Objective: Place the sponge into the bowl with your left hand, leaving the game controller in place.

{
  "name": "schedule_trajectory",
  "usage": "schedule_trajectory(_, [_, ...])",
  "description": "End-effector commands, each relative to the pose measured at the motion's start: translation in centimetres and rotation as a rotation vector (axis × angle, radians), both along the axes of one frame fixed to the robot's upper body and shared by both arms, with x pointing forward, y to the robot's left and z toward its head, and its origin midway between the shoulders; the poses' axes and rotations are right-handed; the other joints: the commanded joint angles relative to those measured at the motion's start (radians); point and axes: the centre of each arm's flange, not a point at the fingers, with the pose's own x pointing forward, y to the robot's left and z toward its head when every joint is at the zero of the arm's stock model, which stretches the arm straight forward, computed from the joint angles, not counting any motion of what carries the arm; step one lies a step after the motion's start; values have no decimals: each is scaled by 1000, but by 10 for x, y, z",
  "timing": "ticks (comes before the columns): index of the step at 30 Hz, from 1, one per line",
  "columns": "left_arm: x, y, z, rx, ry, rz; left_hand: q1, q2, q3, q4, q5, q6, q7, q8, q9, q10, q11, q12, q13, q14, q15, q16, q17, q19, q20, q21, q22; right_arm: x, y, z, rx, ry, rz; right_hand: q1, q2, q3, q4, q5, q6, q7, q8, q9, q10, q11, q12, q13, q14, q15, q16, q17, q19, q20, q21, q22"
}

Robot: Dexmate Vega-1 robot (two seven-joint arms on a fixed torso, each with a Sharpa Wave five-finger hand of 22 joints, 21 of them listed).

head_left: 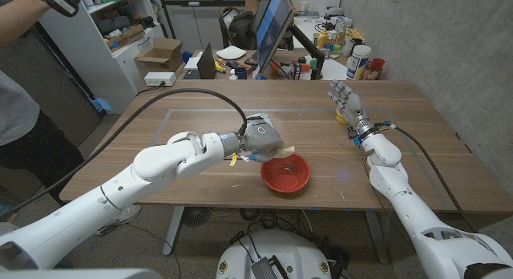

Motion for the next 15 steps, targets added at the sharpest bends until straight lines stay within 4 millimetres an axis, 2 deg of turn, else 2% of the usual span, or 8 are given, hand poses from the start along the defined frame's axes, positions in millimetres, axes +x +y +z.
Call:
schedule_trajectory(1, [2,-13,-15,123,-106,-9,3,12,55,61,9,35,-23,5,5,70,-67,-5,2,-1,-9,3,3,-7,-21,6,-1,3,-4,-1,7,3,7,-12,43,5,-1,7,7,2,1,5,11,3,-1,5,9,-8,-2,3,9,-69,4,3])
schedule_trajectory(8, [6,-18,-25,134,-103,-28,3,13,55,61,10,37,-23,6,5,73,-70,-7,2,3,-9,5,4,-6,-21,10,-1,4,-7,-3,11,3,12,-12,43,5,-1,7,8,2,2,5,10,2,-2,5,9,-9,-2,3,9,-70,4,3])
schedule_trajectory(9, [5,-20,-31,183,-143,-30,3,13,55,61,10,37,-22,6,5,73,-71,-7,2,3,-9,5,4,-7,-22,11,-1,4,-9,-3,9,4,4,-12,43,5,-1,7,8,2,2,5,10,2,-2,5,9,-9,-2,3,9,-70,4,3])
schedule_trajectory(12, [7,-22,-33,189,-133,-38,3,13,55,61,10,37,-22,6,5,76,-69,-7,2,3,-9,5,4,-7,-21,12,-1,5,-10,-4,9,6,3,-12,43,5,-1,7,8,2,2,5,11,3,-1,5,10,-9,-2,3,9,-69,4,3])
schedule_trajectory(13, [5,-25,-39,251,-213,-42,3,13,55,61,10,37,-22,5,5,75,-70,-7,2,3,-8,5,4,-8,-21,13,-1,6,-11,-4,14,6,9,-12,43,5,-1,7,8,2,2,5,11,3,-2,5,10,-9,-2,3,9,-70,4,3])
schedule_trajectory(15, [6,-26,-39,241,-188,-45,4,13,55,61,10,37,-21,5,5,76,-70,-8,2,4,-9,5,4,-8,-21,14,-2,6,-11,-4,11,6,6,-12,43,5,-1,7,8,2,1,5,11,3,-2,5,10,-9,-2,3,9,-70,4,3])
